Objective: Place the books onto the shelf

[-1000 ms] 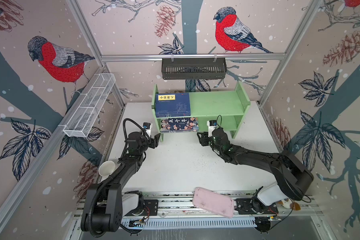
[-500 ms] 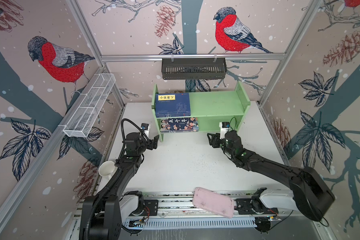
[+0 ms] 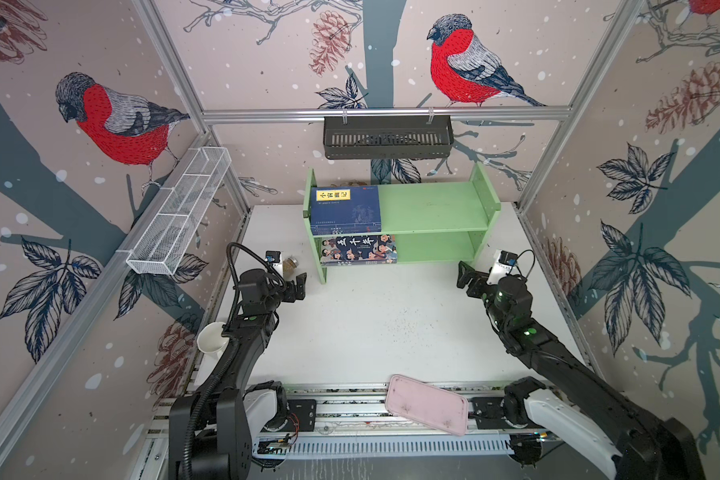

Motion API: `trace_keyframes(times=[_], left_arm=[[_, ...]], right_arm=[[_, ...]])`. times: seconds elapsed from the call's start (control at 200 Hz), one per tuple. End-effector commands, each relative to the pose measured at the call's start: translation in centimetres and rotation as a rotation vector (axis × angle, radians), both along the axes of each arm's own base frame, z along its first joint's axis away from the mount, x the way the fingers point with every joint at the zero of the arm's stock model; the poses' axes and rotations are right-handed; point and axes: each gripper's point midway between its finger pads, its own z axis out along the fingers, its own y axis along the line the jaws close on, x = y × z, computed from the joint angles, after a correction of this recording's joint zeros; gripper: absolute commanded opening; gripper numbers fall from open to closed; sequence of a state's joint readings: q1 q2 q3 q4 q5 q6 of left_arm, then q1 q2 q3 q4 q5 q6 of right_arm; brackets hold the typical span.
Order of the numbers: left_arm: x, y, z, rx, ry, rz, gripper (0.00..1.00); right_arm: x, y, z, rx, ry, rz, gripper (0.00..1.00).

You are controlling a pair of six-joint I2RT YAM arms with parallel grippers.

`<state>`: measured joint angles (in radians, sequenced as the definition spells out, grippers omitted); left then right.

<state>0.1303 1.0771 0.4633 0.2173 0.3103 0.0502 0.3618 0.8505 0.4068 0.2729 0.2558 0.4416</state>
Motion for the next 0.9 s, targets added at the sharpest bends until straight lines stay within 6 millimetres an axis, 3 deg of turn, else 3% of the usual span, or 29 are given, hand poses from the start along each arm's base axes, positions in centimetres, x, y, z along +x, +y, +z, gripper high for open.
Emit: trace_keyframes(times=[0.0, 0.125, 0.285, 0.5, 0.6, 0.89], left_arm=[[0.1, -0.2, -0.1, -0.046, -0.002, -0.024, 0.96], [0.4, 0.2, -0.8, -0.073, -0.01, -0.017, 0.97], [1.1, 0.6, -1.6, -0.085, -0.022, -0.008, 0.97], [1.8, 2.4, -0.4, -0.087, -0.191, 0.093, 0.97], [1.7, 3.0, -0.3, -0.076, -0.258, 0.128, 0.97], [0.6, 3.7, 0.7, -0.045, -0.368, 0.164, 0.98]], right_arm=[[-0.4, -4.2, 0.1, -0.05, -0.022, -0.203, 1.0], [-0.4, -6.8, 0.0, -0.051, -0.037, -0.276, 1.0], [-0.1, -10.2, -1.6, -0.052, -0.038, -0.356, 1.0], [-0.5, -14.6, -2.4, -0.161, -0.05, -0.512, 1.0], [-0.4, -15.4, -3.8, -0.164, -0.047, -0.513, 1.0], [0.5, -14.5, -5.3, -0.166, -0.114, -0.445, 1.0]])
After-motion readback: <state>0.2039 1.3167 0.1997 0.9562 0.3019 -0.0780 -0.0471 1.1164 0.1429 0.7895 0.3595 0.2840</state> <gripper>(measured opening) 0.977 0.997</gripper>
